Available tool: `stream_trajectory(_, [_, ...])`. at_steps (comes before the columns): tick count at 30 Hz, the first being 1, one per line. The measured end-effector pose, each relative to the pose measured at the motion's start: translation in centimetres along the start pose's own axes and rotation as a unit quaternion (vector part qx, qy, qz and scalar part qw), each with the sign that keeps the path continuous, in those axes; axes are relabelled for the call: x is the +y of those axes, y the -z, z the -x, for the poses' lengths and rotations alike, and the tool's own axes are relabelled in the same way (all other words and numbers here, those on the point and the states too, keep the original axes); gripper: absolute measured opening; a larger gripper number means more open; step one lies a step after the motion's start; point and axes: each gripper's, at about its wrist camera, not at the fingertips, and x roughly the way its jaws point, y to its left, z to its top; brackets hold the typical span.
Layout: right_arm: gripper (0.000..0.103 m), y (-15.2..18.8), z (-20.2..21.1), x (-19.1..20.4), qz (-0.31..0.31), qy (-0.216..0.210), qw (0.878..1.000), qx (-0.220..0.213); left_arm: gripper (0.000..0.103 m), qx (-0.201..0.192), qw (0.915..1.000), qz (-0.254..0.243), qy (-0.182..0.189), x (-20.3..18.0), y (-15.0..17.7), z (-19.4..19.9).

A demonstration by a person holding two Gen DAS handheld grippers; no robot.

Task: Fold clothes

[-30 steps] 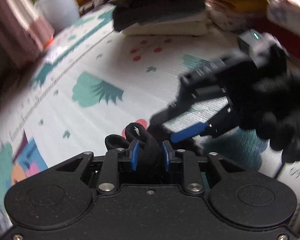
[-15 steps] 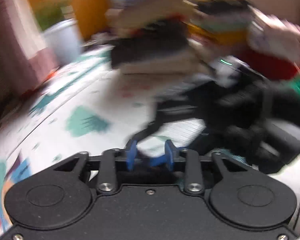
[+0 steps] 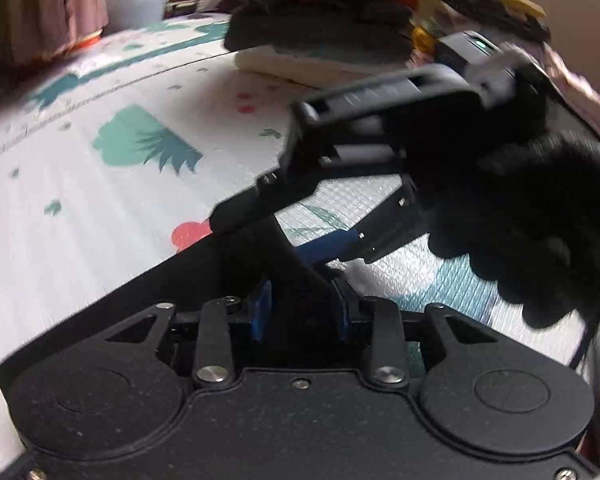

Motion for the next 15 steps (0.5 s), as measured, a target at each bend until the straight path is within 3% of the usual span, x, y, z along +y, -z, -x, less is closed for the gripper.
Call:
stream_trajectory(2, [0.063,0.3,-0.2,1.0,0.036,0.024,0.999,0.002,0.032,-0.003,0.9998,0.010,0.014,1.1,-0.3,0.6])
stream_trajectory(4, [0.060,0.8,-0.4,2.0,0.078,0.051,0.996,0.006,0.039,0.010,0.9992,-0.010,0.039,1.6,-0.6,1.4])
stream_trajectory(6, [0.058,1.4,-0.3,2.5,0.113,0.065,0.991,0.007,0.043,0.052,0.9956,-0.056,0.054,2.3,-0.6,2.1])
stream_trajectory(10, [0.047,2.3,-0.1,3.1,0.152,0.089,0.984,-0.001,0.043,0.155,0.9706,-0.167,0.078,3.8,-0.1,6.9])
stream_trajectory(13, [0.040,2.7,-0.5,3.8,0.184,0.114,0.976,-0.004,0.048,0.164,0.9609,-0.210,0.075,4.7,0.1,11.3])
stream_trajectory(15, [0.032,3.0,-0.8,4.5,0.209,0.132,0.969,-0.007,0.049,0.130,0.9686,-0.208,0.043,5.3,0.4,12.1])
